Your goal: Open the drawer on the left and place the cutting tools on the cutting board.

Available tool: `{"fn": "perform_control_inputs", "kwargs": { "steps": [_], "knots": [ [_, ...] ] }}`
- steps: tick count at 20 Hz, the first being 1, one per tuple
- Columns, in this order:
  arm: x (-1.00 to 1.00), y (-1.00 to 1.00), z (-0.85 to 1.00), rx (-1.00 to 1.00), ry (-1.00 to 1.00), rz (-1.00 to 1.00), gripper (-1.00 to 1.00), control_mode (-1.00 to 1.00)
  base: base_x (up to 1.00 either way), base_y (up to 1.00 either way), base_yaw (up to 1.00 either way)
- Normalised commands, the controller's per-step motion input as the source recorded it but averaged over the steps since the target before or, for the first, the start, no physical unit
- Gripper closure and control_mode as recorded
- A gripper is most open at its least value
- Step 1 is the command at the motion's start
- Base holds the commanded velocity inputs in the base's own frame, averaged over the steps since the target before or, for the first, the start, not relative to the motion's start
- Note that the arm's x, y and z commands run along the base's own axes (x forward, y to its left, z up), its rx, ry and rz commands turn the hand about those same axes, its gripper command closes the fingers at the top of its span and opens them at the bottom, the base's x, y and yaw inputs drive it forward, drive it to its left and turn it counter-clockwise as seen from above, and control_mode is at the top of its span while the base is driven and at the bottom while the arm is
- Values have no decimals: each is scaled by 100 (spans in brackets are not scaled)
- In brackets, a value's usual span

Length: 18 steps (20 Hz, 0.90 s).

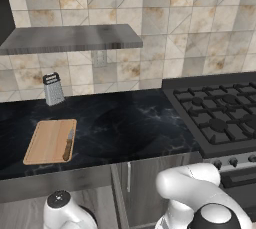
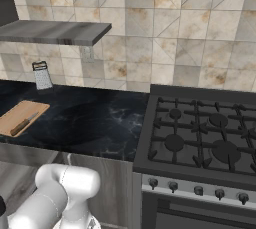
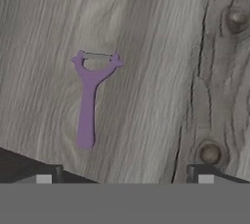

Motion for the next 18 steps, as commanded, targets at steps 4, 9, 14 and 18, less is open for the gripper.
{"fn": "perform_control_inputs", "kwargs": {
  "steps": [4, 9, 14, 18],
  "knots": [
    [1, 0, -24, 9, 1, 4, -100, -100, 0, 0, 0],
    [3, 6, -36, 4, 2, 1, -100, -100, 0, 0, 0],
    [10, 14, -22, 0, 0, 0, -100, -100, 0, 0, 0],
    [4, 14, -1, -2, 0, 0, -100, -100, 0, 0, 0]
  ]
}}
